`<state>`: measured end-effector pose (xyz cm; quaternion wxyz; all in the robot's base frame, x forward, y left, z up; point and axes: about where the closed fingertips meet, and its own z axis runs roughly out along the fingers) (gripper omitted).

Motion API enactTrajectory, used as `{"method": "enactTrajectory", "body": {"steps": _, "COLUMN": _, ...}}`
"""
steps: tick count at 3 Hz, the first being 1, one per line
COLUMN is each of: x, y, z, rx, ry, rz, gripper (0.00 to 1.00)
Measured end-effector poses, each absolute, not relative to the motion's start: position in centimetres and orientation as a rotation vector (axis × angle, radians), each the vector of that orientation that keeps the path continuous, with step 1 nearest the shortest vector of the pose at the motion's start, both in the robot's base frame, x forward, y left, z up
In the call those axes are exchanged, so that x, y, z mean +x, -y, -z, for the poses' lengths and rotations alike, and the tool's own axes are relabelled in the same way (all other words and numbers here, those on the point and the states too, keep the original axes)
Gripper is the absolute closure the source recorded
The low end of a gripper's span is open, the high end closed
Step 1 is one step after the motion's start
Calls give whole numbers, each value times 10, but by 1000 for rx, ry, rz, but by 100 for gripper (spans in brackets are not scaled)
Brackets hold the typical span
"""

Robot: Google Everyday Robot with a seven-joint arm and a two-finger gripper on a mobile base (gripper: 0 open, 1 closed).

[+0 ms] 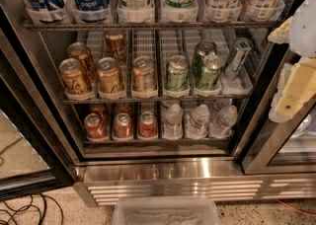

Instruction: Pick water bottle from bottom shelf of fridge

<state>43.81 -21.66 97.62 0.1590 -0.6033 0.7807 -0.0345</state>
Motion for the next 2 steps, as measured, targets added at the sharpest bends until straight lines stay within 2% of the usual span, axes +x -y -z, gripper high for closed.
{"method": "enactTrajectory", "body": {"steps": 2, "x": 424, "y": 205, "z": -962, "rx": -1755, "ry": -2189, "rz": 68, "gripper": 0}}
